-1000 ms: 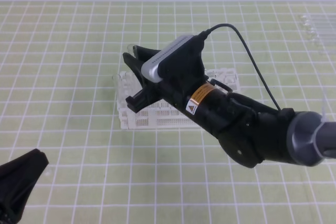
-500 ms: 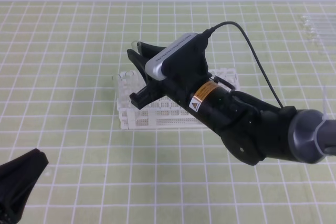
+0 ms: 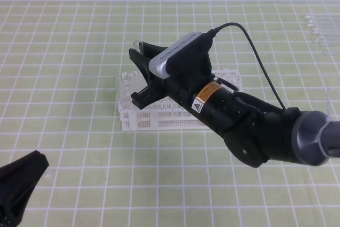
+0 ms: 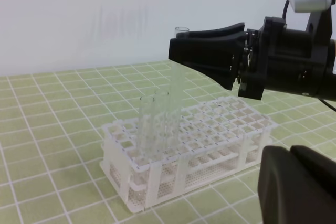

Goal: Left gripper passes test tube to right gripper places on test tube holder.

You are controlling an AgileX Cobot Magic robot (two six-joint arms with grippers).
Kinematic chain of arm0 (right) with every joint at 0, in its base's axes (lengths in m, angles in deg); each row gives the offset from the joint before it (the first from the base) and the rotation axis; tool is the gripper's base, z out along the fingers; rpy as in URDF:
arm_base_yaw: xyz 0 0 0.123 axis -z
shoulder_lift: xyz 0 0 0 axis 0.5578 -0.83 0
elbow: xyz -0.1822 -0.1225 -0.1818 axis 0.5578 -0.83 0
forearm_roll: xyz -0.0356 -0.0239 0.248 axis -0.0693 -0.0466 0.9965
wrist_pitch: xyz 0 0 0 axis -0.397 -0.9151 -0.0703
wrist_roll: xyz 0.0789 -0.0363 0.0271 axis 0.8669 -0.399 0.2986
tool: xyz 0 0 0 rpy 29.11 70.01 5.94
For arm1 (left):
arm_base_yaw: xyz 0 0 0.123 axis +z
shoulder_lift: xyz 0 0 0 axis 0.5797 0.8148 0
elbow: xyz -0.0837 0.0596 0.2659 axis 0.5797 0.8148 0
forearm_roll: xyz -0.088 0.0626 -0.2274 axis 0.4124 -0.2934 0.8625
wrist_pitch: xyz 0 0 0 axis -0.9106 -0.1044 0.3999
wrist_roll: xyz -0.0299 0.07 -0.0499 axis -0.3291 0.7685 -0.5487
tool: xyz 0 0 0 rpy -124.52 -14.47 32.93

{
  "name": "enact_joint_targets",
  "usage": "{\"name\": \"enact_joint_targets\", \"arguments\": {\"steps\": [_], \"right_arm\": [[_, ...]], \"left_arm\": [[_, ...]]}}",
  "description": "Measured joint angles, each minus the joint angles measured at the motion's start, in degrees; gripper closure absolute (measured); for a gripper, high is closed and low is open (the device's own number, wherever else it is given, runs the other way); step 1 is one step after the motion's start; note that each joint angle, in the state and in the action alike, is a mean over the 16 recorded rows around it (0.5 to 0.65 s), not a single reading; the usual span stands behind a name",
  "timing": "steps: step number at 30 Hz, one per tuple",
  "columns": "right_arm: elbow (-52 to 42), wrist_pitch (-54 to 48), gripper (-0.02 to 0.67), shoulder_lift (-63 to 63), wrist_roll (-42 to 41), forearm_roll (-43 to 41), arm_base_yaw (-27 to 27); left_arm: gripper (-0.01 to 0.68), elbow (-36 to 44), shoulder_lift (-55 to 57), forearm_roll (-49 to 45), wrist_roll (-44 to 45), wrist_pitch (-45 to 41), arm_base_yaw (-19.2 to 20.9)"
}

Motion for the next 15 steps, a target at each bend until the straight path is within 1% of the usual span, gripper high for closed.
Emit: {"name": "enact_joint_targets", "arguments": {"steps": [15], "right_arm": [[0.0,0.1,0.543,-1.2,0.3,0.0,0.0]], "left_arm": [[0.674,0.0,0.1,-0.3,0.0,-0.2,0.0]]}}
